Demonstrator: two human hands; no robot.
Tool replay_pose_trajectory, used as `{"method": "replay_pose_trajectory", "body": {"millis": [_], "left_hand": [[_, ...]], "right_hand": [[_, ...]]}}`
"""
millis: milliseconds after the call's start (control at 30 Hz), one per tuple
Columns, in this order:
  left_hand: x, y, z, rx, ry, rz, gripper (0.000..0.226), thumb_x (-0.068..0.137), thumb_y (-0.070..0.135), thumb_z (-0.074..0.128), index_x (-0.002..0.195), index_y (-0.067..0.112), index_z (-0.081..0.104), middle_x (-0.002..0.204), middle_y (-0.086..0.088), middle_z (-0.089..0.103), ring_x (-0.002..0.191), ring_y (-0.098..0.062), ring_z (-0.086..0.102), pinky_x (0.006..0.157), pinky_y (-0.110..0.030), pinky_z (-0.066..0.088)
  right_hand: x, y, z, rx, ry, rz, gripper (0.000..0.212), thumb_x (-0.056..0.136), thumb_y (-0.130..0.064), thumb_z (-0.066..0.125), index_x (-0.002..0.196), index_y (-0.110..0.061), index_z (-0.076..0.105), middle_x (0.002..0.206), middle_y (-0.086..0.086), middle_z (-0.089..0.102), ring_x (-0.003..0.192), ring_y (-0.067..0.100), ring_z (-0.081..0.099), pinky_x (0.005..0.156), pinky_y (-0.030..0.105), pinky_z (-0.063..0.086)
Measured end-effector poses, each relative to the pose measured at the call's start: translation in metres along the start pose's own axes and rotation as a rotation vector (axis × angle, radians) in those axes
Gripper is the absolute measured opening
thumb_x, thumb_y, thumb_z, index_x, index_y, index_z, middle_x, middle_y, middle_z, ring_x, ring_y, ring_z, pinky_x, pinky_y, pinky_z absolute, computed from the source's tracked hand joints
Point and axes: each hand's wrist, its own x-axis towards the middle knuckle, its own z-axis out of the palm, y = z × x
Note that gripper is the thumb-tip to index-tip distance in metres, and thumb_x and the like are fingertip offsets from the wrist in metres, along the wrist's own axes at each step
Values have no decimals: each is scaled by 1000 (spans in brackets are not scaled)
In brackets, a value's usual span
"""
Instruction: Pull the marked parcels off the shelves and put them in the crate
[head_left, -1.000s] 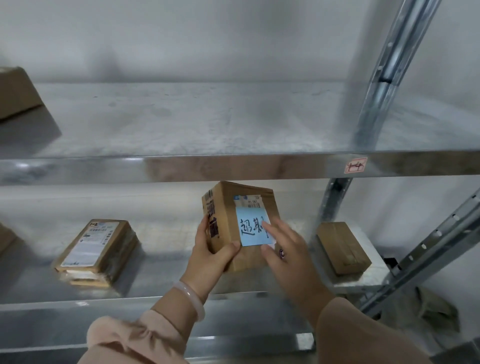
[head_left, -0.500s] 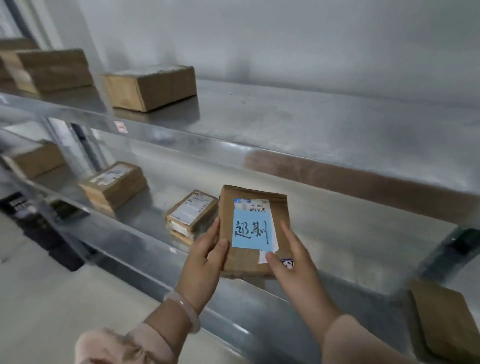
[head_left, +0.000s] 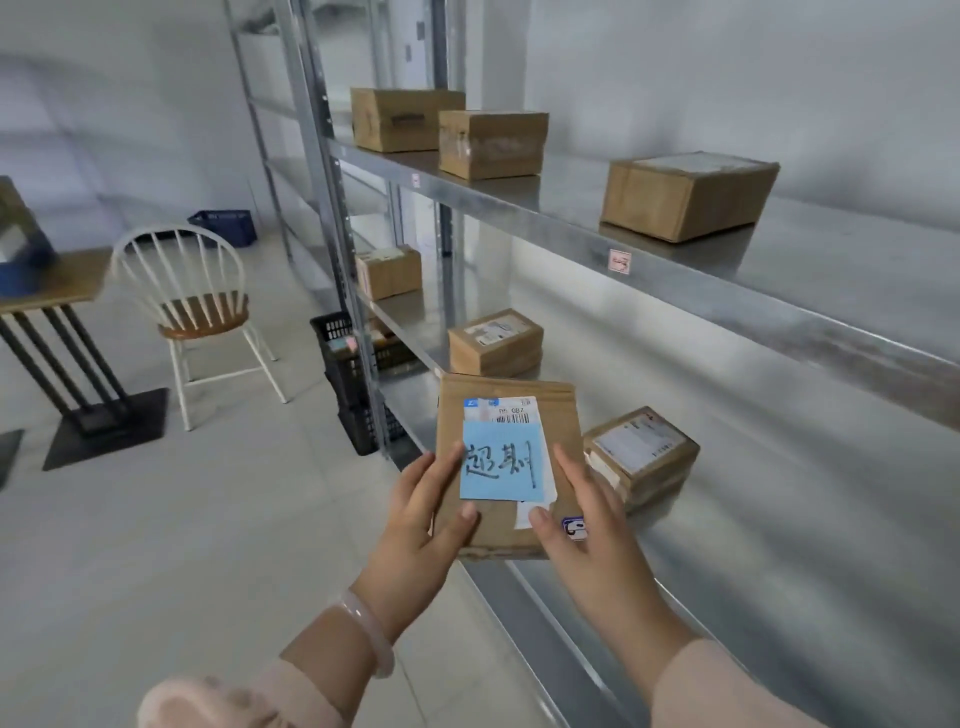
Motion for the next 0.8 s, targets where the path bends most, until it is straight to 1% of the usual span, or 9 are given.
{"method": "replay_pose_trajectory", "body": {"millis": [67, 167, 300, 400, 467, 567, 633, 700, 800], "left_hand": [[5, -12, -34, -22, 56, -18, 53, 87, 37, 59, 134, 48, 38, 146, 7, 33, 136, 2, 31, 108, -8, 27], [18, -32, -91, -13, 151, -33, 58, 87, 18, 68, 129, 47, 40, 141, 6, 40, 130, 5, 37, 112, -19, 31], [35, -63, -174, 50, 235, -65, 62, 85, 16, 72, 128, 48, 41, 134, 9, 44, 128, -8, 43, 111, -32, 36], [47, -86, -231, 67, 283, -75, 63, 83, 17, 73, 124, 52, 40, 131, 13, 44, 126, -4, 43, 110, -31, 37], [56, -100, -260, 50, 308, -93, 63, 83, 16, 73, 123, 52, 41, 131, 13, 44, 126, 0, 43, 110, -34, 37], [71, -121, -294, 2, 336, -127, 61, 84, 14, 71, 128, 46, 44, 131, 16, 43, 125, 4, 41, 109, -36, 39], [83, -136, -314, -3, 361, -135, 60, 85, 14, 71, 129, 45, 44, 131, 17, 42, 123, 10, 40, 109, -27, 38], [98, -150, -333, 7, 388, -137, 61, 84, 14, 71, 125, 50, 43, 130, 19, 41, 119, 20, 36, 103, -9, 34], [127, -174, -358, 7, 399, -164, 59, 85, 16, 70, 123, 52, 42, 127, 24, 41, 120, 15, 36, 105, -17, 34]], "right_hand": [[18, -16, 33, -20, -36, -16, 61, 90, -39, 61, 128, -69, 24, 135, -21, 36, 122, -17, 29, 83, -3, 33], [45, -42, 92, 1, -98, -24, 60, 89, -44, 59, 126, -73, 21, 143, -19, 32, 129, -6, 31, 95, 18, 44], [79, -77, 177, 67, -151, -71, 59, 90, -40, 61, 126, -69, 26, 143, -17, 34, 121, -23, 26, 81, 3, 41], [102, -98, 235, 84, -197, -74, 59, 89, -42, 61, 131, -66, 27, 142, -18, 35, 110, -29, 34, 82, 9, 43], [117, -109, 267, 92, -221, -76, 60, 89, -42, 62, 135, -62, 29, 143, -19, 35, 108, -29, 36, 84, 10, 42], [142, -122, 304, 96, -241, -89, 58, 88, -38, 64, 130, -63, 33, 141, -19, 39, 117, -25, 31, 81, 0, 37], [162, -127, 326, 98, -254, -83, 56, 88, -37, 65, 124, -67, 34, 140, -19, 40, 122, -19, 32, 85, -1, 35], [182, -129, 348, 103, -273, -76, 55, 87, -39, 66, 121, -71, 35, 141, -20, 40, 127, -9, 37, 100, 14, 38], [215, -128, 383, 110, -320, -56, 55, 86, -43, 65, 121, -73, 34, 143, -21, 38, 129, -2, 38, 107, 32, 40]]}}
